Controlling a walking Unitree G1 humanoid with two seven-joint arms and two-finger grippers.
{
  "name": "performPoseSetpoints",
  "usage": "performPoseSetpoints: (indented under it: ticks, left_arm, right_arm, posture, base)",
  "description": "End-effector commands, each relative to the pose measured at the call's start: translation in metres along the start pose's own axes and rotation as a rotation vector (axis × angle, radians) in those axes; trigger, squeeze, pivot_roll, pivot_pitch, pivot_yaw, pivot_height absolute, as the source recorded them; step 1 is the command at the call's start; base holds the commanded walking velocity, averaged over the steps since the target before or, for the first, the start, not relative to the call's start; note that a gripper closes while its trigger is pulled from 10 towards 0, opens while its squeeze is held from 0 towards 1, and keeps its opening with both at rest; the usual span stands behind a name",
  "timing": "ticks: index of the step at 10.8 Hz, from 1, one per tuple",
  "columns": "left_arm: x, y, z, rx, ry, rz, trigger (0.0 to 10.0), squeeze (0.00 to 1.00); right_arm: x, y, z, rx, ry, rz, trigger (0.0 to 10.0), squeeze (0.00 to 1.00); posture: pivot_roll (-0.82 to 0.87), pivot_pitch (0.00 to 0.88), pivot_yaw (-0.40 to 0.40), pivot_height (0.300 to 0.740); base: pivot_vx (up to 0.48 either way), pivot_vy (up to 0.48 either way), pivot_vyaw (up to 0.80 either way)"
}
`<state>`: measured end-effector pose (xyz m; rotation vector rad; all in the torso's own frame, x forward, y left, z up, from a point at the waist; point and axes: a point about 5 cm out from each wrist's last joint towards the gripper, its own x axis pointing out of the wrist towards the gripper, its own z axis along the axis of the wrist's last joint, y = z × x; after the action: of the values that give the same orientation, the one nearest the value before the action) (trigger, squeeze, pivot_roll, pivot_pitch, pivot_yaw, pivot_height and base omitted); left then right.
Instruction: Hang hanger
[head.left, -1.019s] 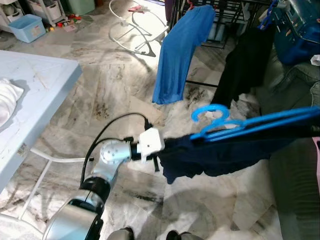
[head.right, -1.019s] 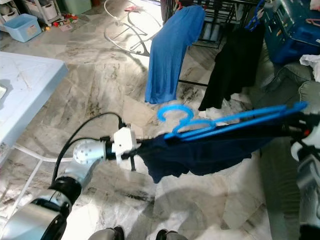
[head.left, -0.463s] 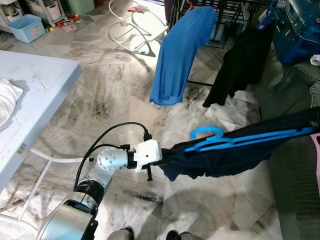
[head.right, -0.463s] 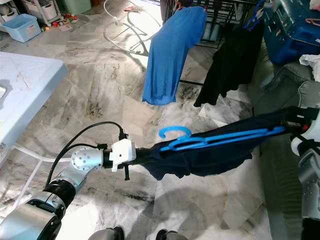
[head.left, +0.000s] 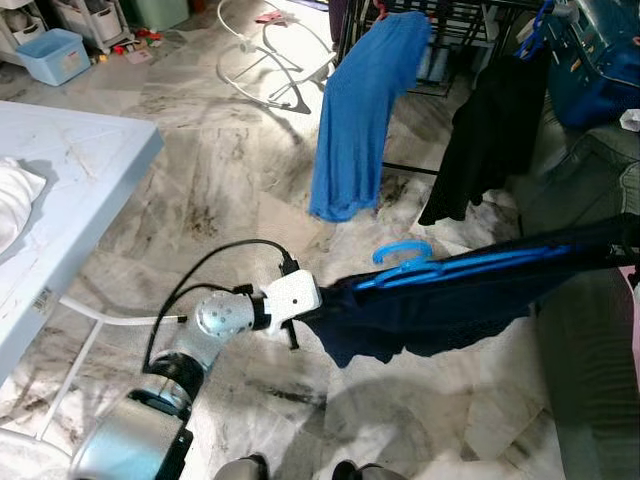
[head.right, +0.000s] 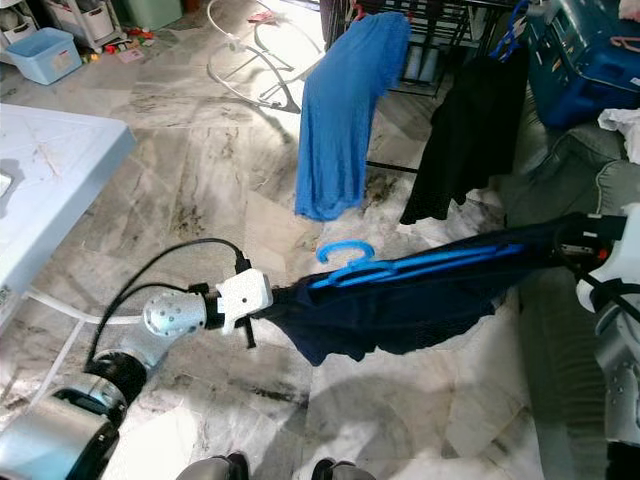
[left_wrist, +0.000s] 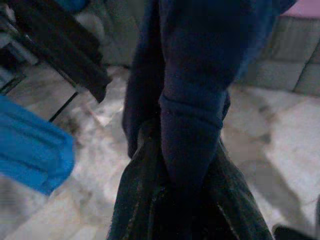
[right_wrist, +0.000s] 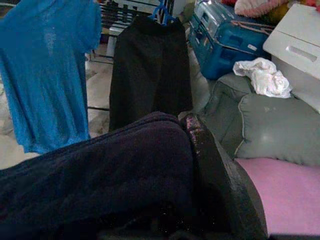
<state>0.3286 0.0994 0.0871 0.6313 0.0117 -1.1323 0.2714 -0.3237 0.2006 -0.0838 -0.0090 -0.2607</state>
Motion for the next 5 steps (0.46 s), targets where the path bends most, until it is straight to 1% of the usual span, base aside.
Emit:
performPoseSetpoints:
  ticks: [1, 2, 3, 4, 5]
  left_arm:
    - [-0.029, -0.005, -0.038, -0.091, 0.195, 0.036, 0.0, 0.0]
    - [-0.026, -0.007, -0.042, -0.071, 0.249, 0.054, 0.0, 0.0]
    - [-0.024, -0.008, -0.043, -0.063, 0.268, 0.071, 0.0, 0.0]
    - [-0.016, -0.009, -0.041, -0.069, 0.276, 0.12, 0.0, 0.0]
    - [-0.007, -0.011, -0.037, -0.098, 0.257, 0.154, 0.0, 0.0]
  right_arm:
    - [-0.007, -0.028, 0.029, -0.044, -0.093, -0.134, 0.0, 0.0]
    - [-0.007, -0.019, 0.029, -0.042, -0.093, -0.106, 0.0, 0.0]
    - [-0.008, -0.009, 0.029, -0.037, -0.093, -0.077, 0.0, 0.0]
    - [-0.011, 0.01, 0.024, -0.02, -0.083, -0.029, 0.0, 0.0]
    - [-0.012, 0.029, 0.016, 0.003, -0.066, 0.013, 0.0, 0.0]
  posture:
    - [0.04, 0.168, -0.092, 0.74]
    - [0.04, 0.167, -0.092, 0.74]
    - [0.04, 0.167, -0.092, 0.74]
    - [0.03, 0.167, -0.093, 0.74]
    - [0.03, 0.167, -0.094, 0.74]
  base:
    - [0.0, 0.0, 0.0]
    - [0.0, 0.0, 0.0]
    - [0.0, 0.0, 0.0]
    - [0.0, 0.0, 0.0]
    - [0.0, 0.0, 0.0]
